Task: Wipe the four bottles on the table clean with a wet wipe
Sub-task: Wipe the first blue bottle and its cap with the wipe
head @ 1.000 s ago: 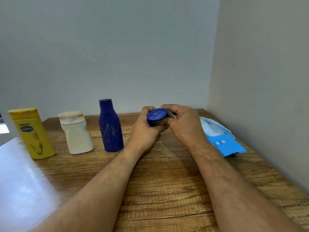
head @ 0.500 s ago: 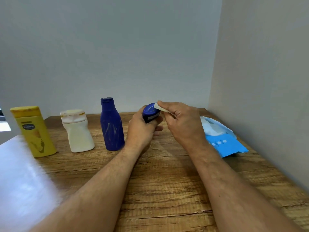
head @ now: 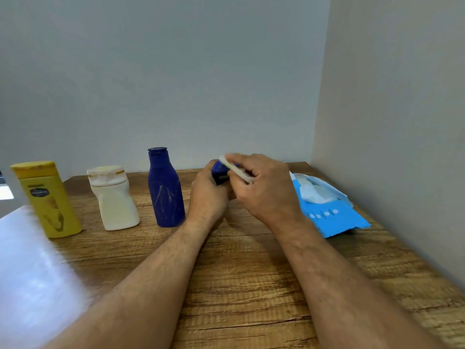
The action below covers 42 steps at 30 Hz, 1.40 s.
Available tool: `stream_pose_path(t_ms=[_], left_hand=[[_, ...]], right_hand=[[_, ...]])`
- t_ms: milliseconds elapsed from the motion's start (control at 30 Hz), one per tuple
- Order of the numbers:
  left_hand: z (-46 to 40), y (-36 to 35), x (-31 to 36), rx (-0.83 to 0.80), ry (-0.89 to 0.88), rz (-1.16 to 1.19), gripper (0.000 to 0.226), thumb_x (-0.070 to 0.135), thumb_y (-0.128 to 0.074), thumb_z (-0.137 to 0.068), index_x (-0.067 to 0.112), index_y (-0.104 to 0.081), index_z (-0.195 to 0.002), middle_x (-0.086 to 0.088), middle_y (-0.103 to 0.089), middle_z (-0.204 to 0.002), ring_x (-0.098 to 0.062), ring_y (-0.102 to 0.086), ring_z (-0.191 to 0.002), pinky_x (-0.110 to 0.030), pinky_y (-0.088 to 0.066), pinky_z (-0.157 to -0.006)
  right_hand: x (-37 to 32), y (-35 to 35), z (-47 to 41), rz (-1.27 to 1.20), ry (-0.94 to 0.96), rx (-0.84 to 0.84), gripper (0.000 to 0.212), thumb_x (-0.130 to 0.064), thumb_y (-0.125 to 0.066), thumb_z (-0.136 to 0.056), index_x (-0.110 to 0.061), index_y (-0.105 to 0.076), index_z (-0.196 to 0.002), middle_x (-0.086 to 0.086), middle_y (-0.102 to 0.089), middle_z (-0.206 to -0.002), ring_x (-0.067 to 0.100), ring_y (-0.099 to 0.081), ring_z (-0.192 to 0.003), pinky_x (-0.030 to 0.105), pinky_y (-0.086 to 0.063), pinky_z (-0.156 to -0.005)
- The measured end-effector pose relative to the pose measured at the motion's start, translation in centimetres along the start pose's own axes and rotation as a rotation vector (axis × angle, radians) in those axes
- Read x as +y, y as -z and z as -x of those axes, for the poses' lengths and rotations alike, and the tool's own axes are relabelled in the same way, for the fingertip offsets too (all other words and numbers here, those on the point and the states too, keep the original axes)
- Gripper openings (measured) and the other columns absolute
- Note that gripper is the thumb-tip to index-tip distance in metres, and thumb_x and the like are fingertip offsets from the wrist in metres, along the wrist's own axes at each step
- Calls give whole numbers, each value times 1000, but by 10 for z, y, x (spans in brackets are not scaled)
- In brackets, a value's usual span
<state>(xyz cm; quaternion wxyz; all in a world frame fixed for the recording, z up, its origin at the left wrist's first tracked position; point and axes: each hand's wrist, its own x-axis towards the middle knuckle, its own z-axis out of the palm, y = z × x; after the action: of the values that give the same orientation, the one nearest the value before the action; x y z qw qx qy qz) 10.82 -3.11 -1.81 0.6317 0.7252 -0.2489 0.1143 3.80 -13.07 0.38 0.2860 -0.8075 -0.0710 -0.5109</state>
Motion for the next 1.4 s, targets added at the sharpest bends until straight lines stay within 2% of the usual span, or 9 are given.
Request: stream_pose_path(t_ms=[267,433,633,733,900,1033,1167,1300,1400], left_hand=[[6,-2,6,-15,16,65,33,5,-67,-94,19,-65,-124,1,-73,-100,3,-71,-80,-11,-53,-62],[5,1,4,-13,-17,-28,27,3,-68,-92,19,-69,-114,4,-73,-95,3,-68,-82,-7,-49,-60],[2,0,3,14,-44,-136,24,10,-63,-96,32,-62,-86,11,-68,-79,-2,-64,-74,-11,-47,-60],[2,-1,4,13,-52,-152,19,12,-63,-96,29,-62,-89,8,-69,-81,-8,-66,-78,-21,-50,-64],[5,2,10,10,-56,-116,28,9,-64,-95,36,-61,-84,11,-69,-81,-1,-65,-77,-6,-45,-55],[4,2,11,-4,-13,-5,20,5,-65,-94,22,-70,-103,4,-73,-89,1,-69,-77,-7,-48,-57],[3,0,10,-43,81,167,32,-1,-64,-93,18,-69,-119,-4,-76,-99,-7,-74,-83,-16,-55,-64],[2,-2,7,-44,55,149,28,1,-65,-92,22,-71,-108,0,-75,-91,-11,-73,-84,-16,-53,-63],[3,-2,8,-44,-34,4,27,3,-64,-90,30,-67,-89,7,-72,-79,2,-67,-74,-13,-49,-60]], right_hand=[[8,0,-2,76,-42,38,21,-10,-72,-83,-15,-77,-103,-2,-68,-93,5,-60,-81,-2,-38,-75],[8,-2,2,67,-2,-46,22,-18,-73,-78,-17,-79,-99,-3,-63,-81,11,-60,-70,19,-48,-63],[5,-4,2,69,82,-172,27,-24,-72,-85,-22,-75,-112,-5,-60,-84,14,-58,-72,18,-42,-65],[2,-4,3,128,111,-177,29,-22,-72,-87,-21,-74,-115,-6,-55,-88,14,-57,-77,15,-39,-69],[1,-4,3,141,64,-134,30,-21,-67,-90,-21,-71,-121,-3,-55,-92,13,-57,-80,19,-48,-71],[2,-3,1,138,19,-71,32,-14,-64,-88,-20,-72,-119,-5,-53,-91,11,-56,-77,13,-44,-70],[8,4,-2,143,-13,-21,28,-14,-66,-87,-16,-74,-113,-8,-50,-88,7,-54,-76,3,-36,-66],[7,5,-1,94,111,-45,23,-18,-67,-84,-17,-76,-105,-3,-54,-86,12,-57,-73,18,-46,-65],[4,4,0,106,152,-91,23,-23,-68,-85,-21,-76,-106,-4,-54,-85,14,-58,-74,25,-50,-64]])
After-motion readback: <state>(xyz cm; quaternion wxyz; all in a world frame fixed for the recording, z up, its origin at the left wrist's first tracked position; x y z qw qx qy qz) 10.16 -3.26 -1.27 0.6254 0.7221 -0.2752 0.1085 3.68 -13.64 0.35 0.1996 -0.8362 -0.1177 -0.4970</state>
